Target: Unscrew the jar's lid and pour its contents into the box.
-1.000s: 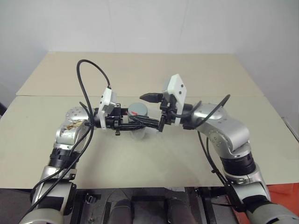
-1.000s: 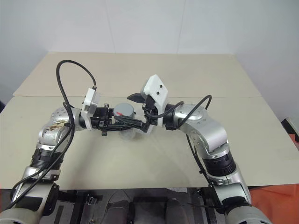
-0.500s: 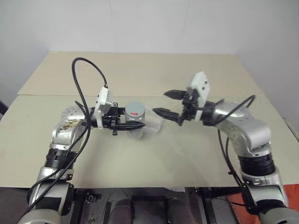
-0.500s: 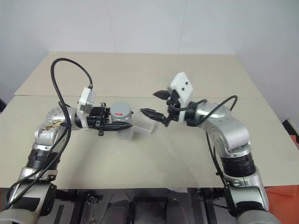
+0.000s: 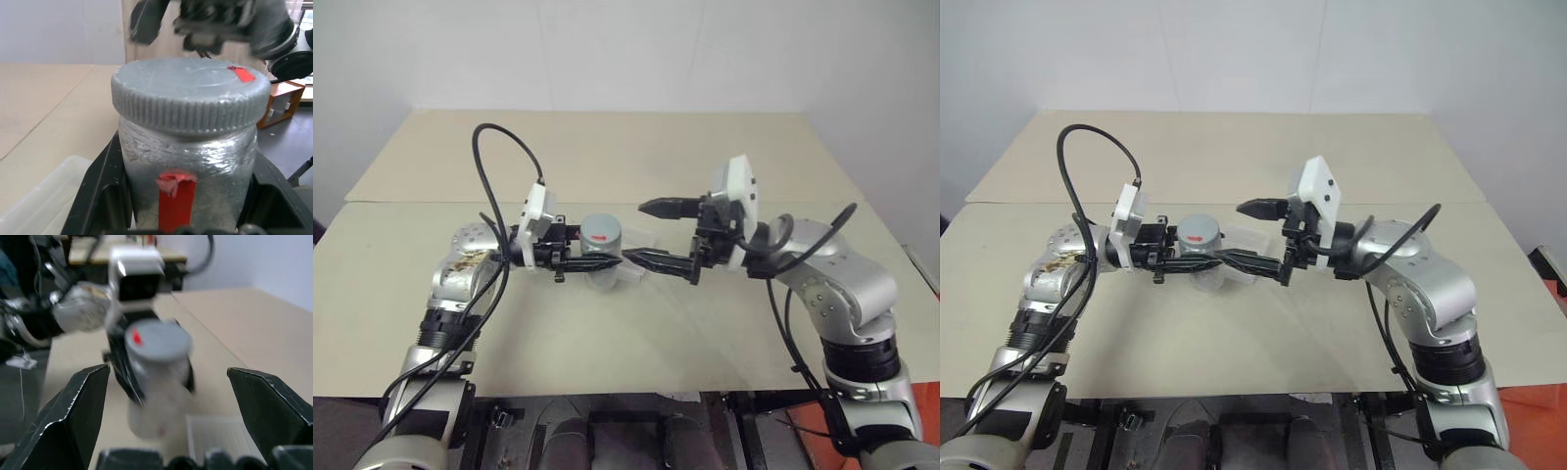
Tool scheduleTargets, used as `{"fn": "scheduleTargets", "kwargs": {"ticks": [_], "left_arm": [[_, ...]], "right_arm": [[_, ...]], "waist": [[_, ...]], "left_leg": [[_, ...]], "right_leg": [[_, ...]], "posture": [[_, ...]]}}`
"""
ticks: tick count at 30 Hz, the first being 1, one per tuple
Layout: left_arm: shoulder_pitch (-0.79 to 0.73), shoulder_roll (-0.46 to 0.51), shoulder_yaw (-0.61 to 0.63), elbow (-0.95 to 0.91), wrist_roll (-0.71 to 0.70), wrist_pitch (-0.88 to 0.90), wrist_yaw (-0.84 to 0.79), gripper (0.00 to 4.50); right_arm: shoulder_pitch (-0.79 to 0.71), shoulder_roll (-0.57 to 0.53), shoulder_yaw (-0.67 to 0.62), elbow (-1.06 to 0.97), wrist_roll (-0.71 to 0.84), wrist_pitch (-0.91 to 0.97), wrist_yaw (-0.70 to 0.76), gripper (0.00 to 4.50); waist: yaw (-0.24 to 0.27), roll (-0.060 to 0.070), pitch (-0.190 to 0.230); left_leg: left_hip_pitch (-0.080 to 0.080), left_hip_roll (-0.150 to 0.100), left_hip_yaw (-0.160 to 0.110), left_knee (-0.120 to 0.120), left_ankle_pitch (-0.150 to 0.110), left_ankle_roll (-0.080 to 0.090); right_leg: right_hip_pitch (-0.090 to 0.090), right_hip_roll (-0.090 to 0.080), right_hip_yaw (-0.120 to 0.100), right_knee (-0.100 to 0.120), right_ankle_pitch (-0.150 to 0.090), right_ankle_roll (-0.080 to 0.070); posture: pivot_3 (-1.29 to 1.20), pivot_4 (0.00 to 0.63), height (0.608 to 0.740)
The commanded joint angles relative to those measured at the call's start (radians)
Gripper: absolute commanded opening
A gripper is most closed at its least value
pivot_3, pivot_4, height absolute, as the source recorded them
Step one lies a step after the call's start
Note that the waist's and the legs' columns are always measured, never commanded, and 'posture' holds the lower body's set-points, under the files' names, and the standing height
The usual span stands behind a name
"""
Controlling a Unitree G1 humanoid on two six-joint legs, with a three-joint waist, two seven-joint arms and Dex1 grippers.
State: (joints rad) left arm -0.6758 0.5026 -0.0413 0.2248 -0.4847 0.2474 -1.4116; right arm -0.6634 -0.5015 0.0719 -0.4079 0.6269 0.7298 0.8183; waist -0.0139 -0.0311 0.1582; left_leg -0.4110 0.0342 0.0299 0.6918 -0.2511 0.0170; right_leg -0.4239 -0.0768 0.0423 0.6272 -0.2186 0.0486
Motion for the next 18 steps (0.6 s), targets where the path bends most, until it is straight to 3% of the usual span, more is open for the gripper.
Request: {"fn": "scheduleTargets", "kwargs": {"ticks": [1, 8, 18], "left_arm": [[-0.040, -0.017, -0.006, 0.011, 0.008, -0.031, -0.009, 2.08], [-0.053, -0.024, -0.008, 0.028, 0.014, -0.042, -0.020, 2.08], [-0.041, -0.007, -0.003, 0.005, 0.005, -0.029, -0.024, 2.08]], "right_arm": [[-0.068, 0.062, 0.045, 0.009, -0.031, 0.020, -0.080, 4.48], [-0.126, 0.147, 0.142, 0.071, -0.143, 0.026, -0.181, 4.48], [-0.106, 0.162, 0.116, 0.105, -0.197, 0.026, -0.225, 4.48]], "waist": [[-0.002, 0.000, 0.000], [0.002, 0.000, 0.000], [0.000, 0.000, 0.000]], "left_leg": [[0.000, 0.000, 0.000, 0.000, 0.000, 0.000], [-0.002, 0.000, 0.000, 0.000, 0.000, 0.000], [-0.002, 0.000, 0.000, 0.000, 0.000, 0.000]], "right_leg": [[0.000, 0.000, 0.000, 0.000, 0.000, 0.000], [-0.001, 0.000, 0.000, 0.002, 0.000, 0.000], [-0.001, 0.000, 0.000, 0.002, 0.000, 0.000]], "posture": [[0.00, 0.150, 0.740], [0.00, 0.150, 0.740], [0.00, 0.150, 0.740]]}}
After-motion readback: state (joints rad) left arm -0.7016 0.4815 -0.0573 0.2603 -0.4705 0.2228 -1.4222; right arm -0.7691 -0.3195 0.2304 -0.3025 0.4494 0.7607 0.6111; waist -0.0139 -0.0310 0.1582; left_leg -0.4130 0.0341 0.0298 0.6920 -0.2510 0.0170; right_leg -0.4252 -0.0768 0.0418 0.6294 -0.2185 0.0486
